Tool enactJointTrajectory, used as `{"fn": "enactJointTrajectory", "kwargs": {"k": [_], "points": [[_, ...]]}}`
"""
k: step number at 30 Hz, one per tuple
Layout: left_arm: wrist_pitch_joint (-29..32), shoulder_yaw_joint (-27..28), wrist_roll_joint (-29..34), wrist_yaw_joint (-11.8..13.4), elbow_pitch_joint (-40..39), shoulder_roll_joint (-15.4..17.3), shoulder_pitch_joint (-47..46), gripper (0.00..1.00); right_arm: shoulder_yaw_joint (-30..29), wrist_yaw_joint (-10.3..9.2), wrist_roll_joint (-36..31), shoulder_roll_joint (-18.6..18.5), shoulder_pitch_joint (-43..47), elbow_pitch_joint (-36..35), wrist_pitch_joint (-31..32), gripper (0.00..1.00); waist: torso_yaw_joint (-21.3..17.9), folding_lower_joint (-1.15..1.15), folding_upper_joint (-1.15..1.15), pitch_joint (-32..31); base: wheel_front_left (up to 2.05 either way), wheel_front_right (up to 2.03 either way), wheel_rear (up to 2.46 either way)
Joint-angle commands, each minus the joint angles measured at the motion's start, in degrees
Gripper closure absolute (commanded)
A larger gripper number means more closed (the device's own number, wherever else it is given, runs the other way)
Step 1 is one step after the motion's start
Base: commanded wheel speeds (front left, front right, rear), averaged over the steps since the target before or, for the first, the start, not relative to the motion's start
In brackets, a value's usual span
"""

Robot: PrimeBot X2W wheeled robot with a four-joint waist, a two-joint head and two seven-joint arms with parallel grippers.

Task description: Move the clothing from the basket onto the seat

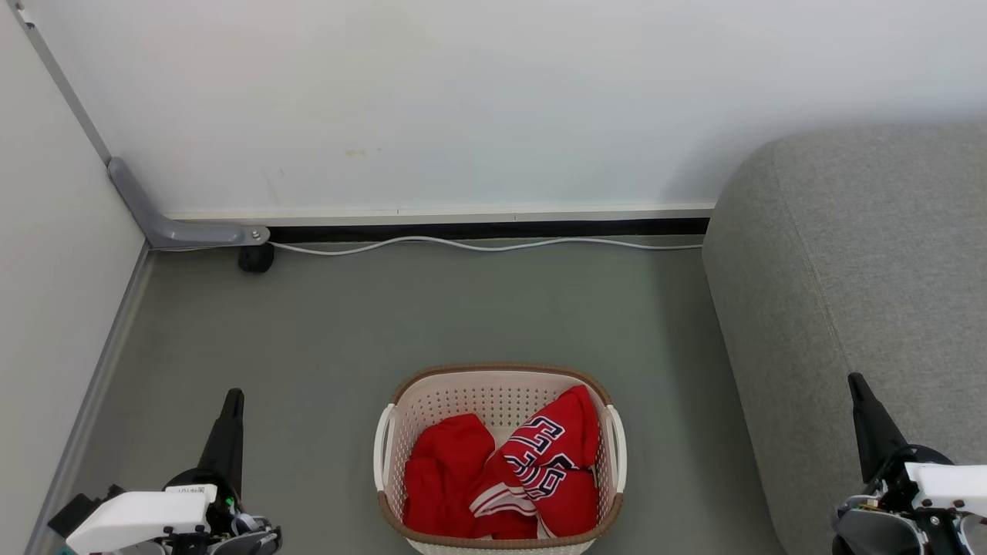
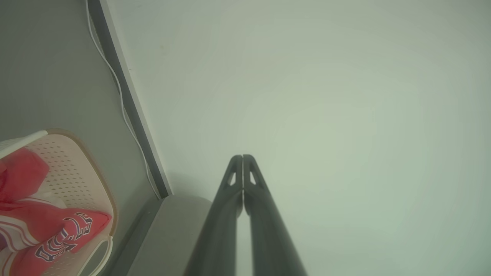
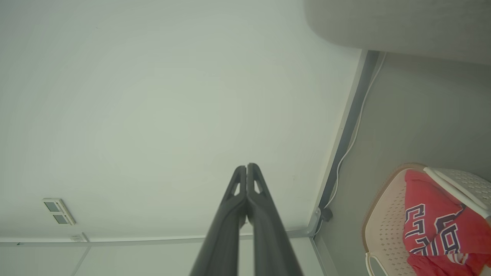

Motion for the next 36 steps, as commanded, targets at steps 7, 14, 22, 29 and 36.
{"fn": "enactJointTrajectory", "kwargs": {"k": [7,14,22,29,36], "points": [[0.17,1.84,-0.23,-0.43,-1.66,0.96,-3.31,1.0,1.12,0.25,0.67,-0.76,-1.31,-1.64,0.42,1.0,0.0,0.0,0.0,0.0,0.0,0.0,0.0],[0.17,1.84,-0.23,-0.43,-1.66,0.96,-3.31,1.0,1.12,0.25,0.67,-0.76,-1.31,-1.64,0.42,1.0,0.0,0.0,0.0,0.0,0.0,0.0,0.0],[0.17,1.84,-0.23,-0.43,-1.66,0.96,-3.31,1.0,1.12,0.25,0.67,-0.76,-1.31,-1.64,0.42,1.0,0.0,0.0,0.0,0.0,0.0,0.0,0.0],[0.17,1.84,-0.23,-0.43,-1.66,0.96,-3.31,1.0,1.12,0.25,0.67,-0.76,-1.31,-1.64,0.42,1.0,0.0,0.0,0.0,0.0,0.0,0.0,0.0],[0.17,1.84,-0.23,-0.43,-1.66,0.96,-3.31,1.0,1.12,0.25,0.67,-0.76,-1.31,-1.64,0.42,1.0,0.0,0.0,0.0,0.0,0.0,0.0,0.0]]}}
